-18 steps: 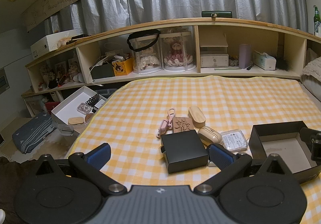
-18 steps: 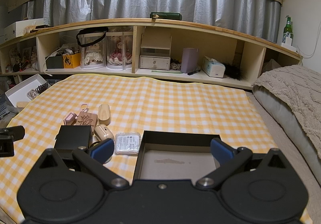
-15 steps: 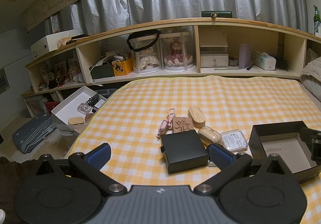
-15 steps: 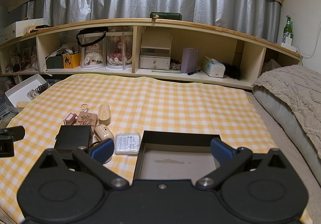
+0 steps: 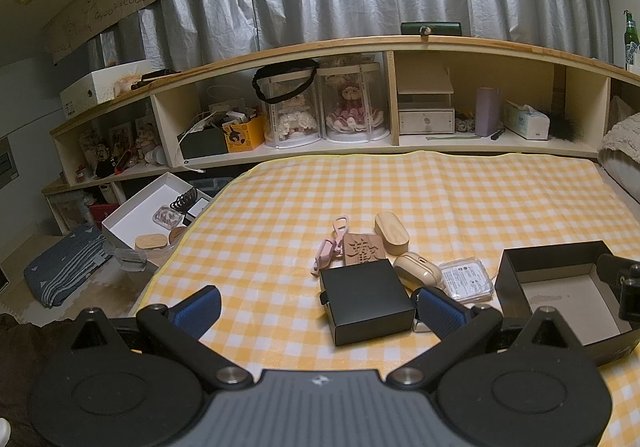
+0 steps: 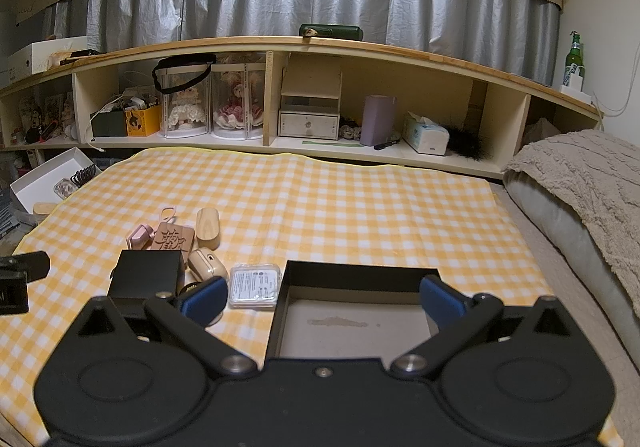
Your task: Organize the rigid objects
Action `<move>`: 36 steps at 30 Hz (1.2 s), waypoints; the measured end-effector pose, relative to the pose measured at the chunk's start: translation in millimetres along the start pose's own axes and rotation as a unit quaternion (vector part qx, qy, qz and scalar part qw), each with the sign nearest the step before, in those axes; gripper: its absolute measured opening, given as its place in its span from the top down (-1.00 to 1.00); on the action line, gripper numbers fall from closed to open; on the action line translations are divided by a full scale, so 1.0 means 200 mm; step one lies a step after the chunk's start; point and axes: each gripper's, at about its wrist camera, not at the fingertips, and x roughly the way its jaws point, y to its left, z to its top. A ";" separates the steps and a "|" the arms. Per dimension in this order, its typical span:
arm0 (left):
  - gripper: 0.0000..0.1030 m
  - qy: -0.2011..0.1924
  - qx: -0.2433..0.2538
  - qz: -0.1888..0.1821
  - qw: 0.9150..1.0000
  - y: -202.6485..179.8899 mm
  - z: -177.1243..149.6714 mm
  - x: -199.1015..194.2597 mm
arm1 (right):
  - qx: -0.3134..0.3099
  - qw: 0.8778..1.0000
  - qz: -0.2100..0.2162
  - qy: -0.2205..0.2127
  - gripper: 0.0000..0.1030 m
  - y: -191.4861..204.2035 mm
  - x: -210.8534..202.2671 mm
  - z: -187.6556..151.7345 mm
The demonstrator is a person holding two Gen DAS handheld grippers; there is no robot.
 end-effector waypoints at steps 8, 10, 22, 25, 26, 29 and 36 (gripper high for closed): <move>-1.00 0.000 0.001 -0.001 1.000 0.00 0.00 0.00 | 0.001 1.000 -0.001 0.000 -1.00 0.00 0.00 0.00; -1.00 0.000 0.001 -0.001 1.000 0.00 0.00 0.00 | 0.000 1.000 -0.001 0.000 -1.00 0.00 0.00 0.00; -1.00 -0.001 0.001 -0.002 1.000 0.00 0.00 0.00 | 0.002 1.000 -0.003 0.000 -1.00 0.00 0.00 0.00; -1.00 -0.002 0.001 -0.002 1.000 -0.01 0.01 0.00 | 0.002 1.000 -0.003 0.000 -1.00 0.00 -0.01 0.00; -1.00 -0.003 0.002 -0.002 1.000 -0.02 0.01 0.00 | 0.002 1.000 -0.003 0.000 -1.00 0.00 -0.01 0.00; -1.00 -0.009 0.004 -0.001 1.000 -0.01 0.02 -0.03 | 0.002 1.000 -0.007 -0.004 -1.00 0.00 -0.01 0.01; -1.00 -0.033 0.007 -0.011 0.999 -0.02 0.08 -0.04 | 0.008 1.000 -0.011 -0.028 -1.00 -0.03 -0.05 0.05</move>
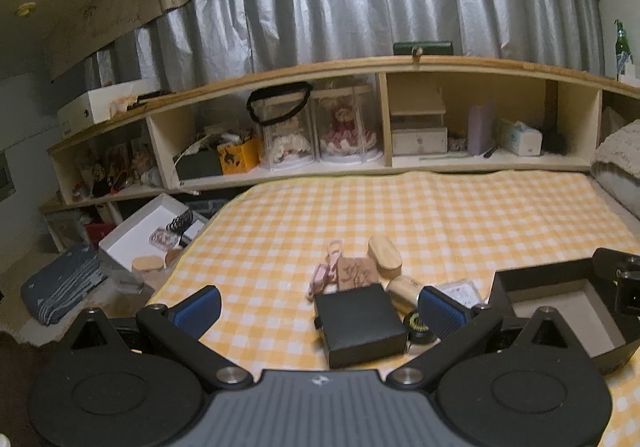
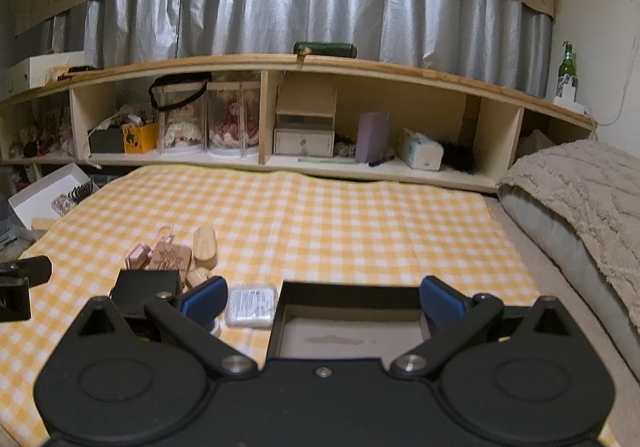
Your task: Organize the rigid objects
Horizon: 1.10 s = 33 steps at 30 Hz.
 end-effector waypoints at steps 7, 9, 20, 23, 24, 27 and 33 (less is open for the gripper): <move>-1.00 -0.035 0.008 -0.003 0.999 -0.02 0.18 0.01 | 0.008 0.999 -0.025 -0.048 -1.00 -0.07 0.00 0.13; -1.00 -0.041 0.009 -0.002 0.999 -0.03 0.22 0.03 | 0.013 0.998 -0.035 -0.057 -1.00 -0.11 0.01 0.18; -1.00 0.004 -0.025 0.017 1.000 -0.05 0.40 0.34 | 0.044 0.991 -0.126 -0.010 -1.00 -0.40 0.32 0.31; -1.00 0.027 -0.053 0.017 0.998 -0.04 0.41 0.45 | 0.064 0.986 -0.151 0.043 -1.00 -0.49 0.44 0.25; -1.00 0.034 -0.061 0.017 0.997 -0.03 0.40 0.49 | 0.077 0.983 -0.153 0.066 -1.00 -0.53 0.48 0.22; -1.00 0.054 -0.079 0.021 0.995 -0.03 0.36 0.61 | 0.100 0.977 -0.141 0.121 -1.00 -0.62 0.57 0.14; -1.00 0.085 -0.049 0.047 0.994 -0.08 0.24 0.80 | 0.153 0.958 -0.094 0.224 -0.48 -0.76 0.76 -0.05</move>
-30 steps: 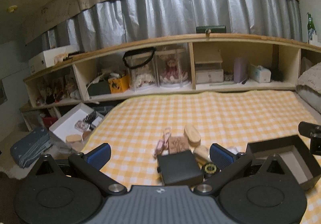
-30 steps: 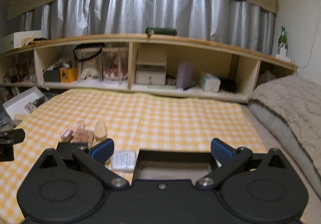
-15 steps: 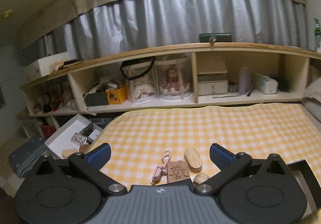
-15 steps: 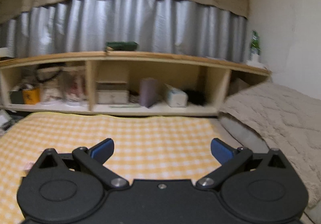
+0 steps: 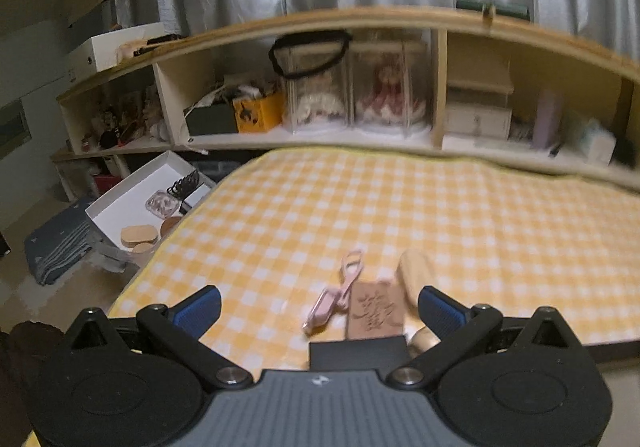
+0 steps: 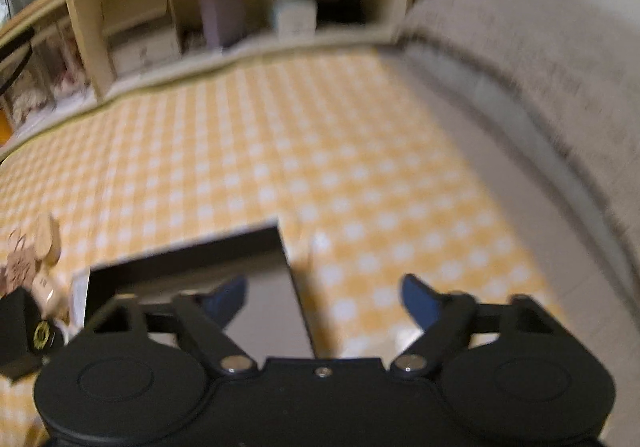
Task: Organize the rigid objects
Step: 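Lower the left gripper onto the small black box and grasp it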
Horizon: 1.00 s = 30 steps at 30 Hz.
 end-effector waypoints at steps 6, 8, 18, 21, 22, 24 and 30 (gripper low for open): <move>-1.00 0.067 -0.007 -0.023 0.997 0.01 -0.07 0.17 | 0.024 0.997 0.028 0.070 0.14 -0.11 0.13 -0.08; -1.00 0.084 -0.003 -0.027 0.996 0.01 -0.10 0.22 | 0.030 0.995 0.049 0.076 0.23 -0.13 0.14 -0.09; -1.00 0.137 -0.001 -0.053 0.989 -0.02 -0.20 0.39 | -0.033 0.994 0.062 0.086 0.89 -0.04 0.14 -0.13; -1.00 0.150 -0.008 -0.055 0.987 -0.01 -0.21 0.43 | -0.040 0.994 0.058 0.089 0.89 -0.03 0.15 -0.11; -1.00 0.153 -0.011 -0.054 0.987 -0.01 -0.22 0.45 | -0.036 0.993 0.057 0.092 0.89 -0.04 0.16 -0.10; -1.00 0.156 -0.013 -0.053 0.986 -0.02 -0.22 0.47 | -0.035 0.993 0.053 0.096 0.90 -0.03 0.17 -0.10; -1.00 0.173 -0.017 -0.059 0.983 -0.04 -0.24 0.54 | -0.048 0.993 0.031 0.107 0.91 0.00 0.19 -0.12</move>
